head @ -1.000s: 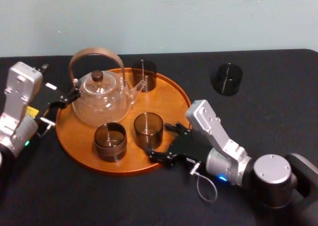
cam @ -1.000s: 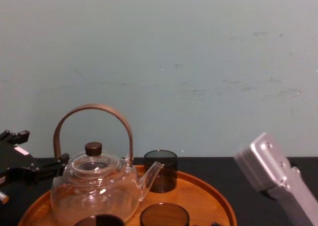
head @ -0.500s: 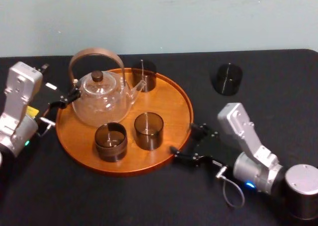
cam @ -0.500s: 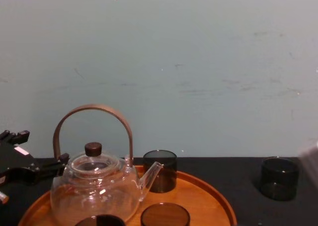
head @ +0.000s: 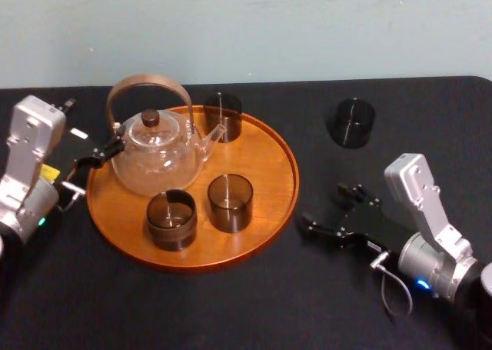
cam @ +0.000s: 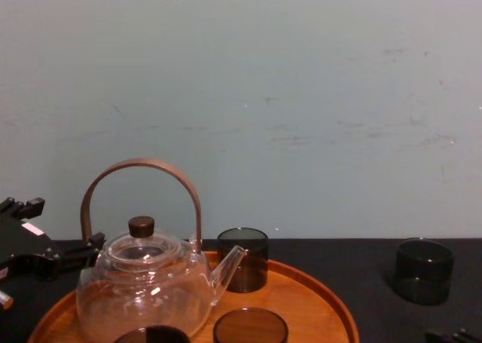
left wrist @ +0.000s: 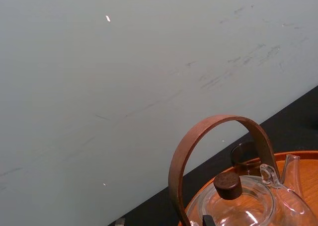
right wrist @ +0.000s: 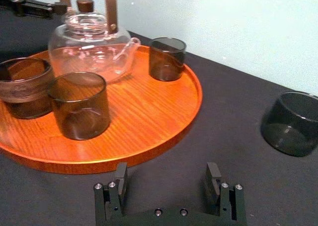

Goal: Pick up the glass from the table and place it on the tray.

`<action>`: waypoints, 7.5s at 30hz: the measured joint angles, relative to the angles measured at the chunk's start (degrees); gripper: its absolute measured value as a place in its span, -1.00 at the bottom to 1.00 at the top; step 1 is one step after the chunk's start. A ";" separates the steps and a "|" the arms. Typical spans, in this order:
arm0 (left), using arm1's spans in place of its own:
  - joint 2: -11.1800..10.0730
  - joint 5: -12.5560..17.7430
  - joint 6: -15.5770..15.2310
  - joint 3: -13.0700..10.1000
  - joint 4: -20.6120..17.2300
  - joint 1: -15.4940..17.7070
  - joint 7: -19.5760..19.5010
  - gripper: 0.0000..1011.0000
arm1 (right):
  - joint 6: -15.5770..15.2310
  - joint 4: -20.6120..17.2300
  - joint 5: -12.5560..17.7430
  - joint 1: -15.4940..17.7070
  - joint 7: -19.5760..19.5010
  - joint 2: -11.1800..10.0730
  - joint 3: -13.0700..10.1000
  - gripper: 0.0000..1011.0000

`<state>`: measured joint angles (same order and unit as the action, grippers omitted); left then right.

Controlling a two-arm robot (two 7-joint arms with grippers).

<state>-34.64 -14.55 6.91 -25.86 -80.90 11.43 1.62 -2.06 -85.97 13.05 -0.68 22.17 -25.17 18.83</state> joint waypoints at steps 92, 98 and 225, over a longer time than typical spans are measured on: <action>0.00 0.00 0.00 0.00 0.00 0.00 0.00 1.00 | 0.01 38.15 -5.60 -29.34 -2.61 10.92 -4.05 0.98; 0.00 0.00 0.00 0.00 0.00 0.00 0.00 1.00 | 0.53 39.87 -6.27 -30.64 -2.63 11.47 -3.87 0.98; 0.00 0.00 0.00 0.00 0.00 0.00 0.00 1.00 | -7.10 8.66 -4.27 -17.72 -0.24 5.60 -0.23 0.81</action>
<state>-34.64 -14.55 6.91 -25.86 -80.90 11.43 1.62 -9.15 -77.31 8.78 -18.40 21.93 -19.57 18.60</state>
